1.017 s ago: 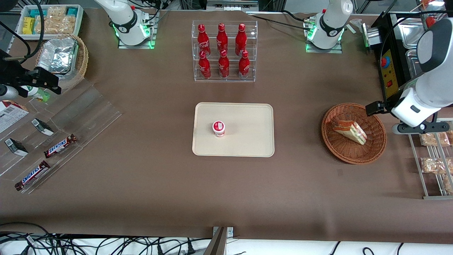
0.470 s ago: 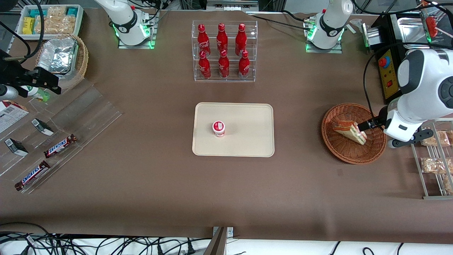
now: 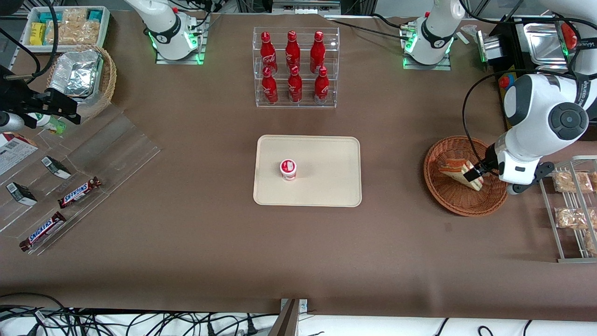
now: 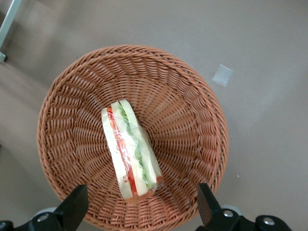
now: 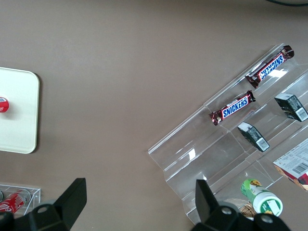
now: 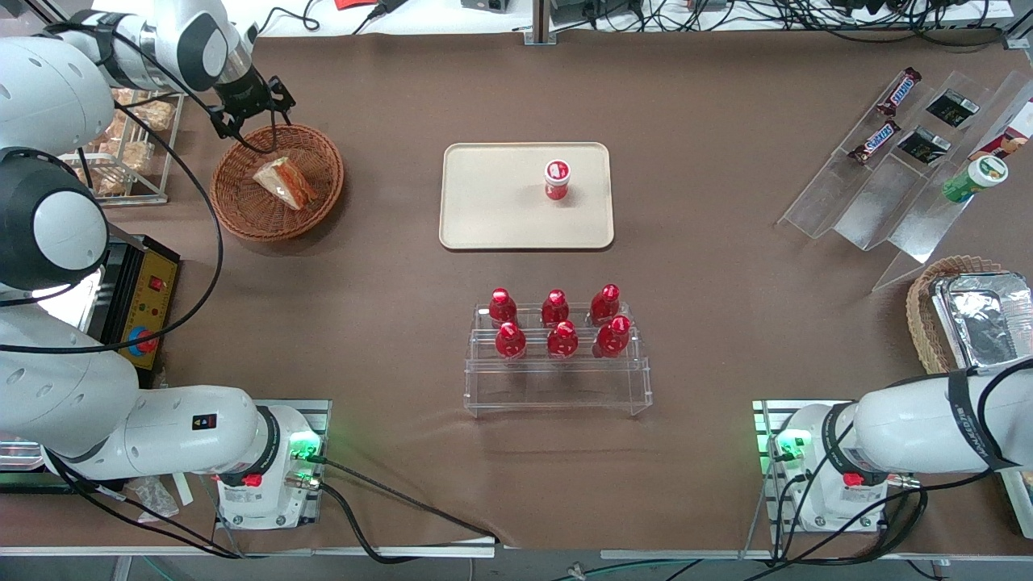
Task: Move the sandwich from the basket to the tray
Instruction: 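Lower the open left gripper around the wrapped sandwich and close it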
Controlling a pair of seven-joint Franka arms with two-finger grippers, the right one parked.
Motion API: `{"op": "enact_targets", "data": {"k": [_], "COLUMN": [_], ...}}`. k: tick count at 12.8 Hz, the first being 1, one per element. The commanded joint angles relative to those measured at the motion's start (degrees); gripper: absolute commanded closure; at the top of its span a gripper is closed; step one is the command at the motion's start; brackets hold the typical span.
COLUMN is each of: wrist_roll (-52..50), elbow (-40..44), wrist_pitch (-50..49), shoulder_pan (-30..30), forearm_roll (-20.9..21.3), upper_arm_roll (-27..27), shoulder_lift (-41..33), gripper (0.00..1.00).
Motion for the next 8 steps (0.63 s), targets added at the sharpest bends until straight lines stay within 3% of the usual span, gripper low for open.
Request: {"op": "enact_targets", "data": {"k": [1, 8], "wrist_roll": [-3.8, -13.3], "elbow": [-6.5, -12.3], "wrist_pitch": [6.4, 19.1], "shoulder_pan": [1.5, 2.0], "forearm_roll": [1.0, 1.0], "upper_arm_roll": [-0.2, -0.5], "shoulder_lift": [-3.0, -0.3], "gripper": [0.00, 0.00]}}
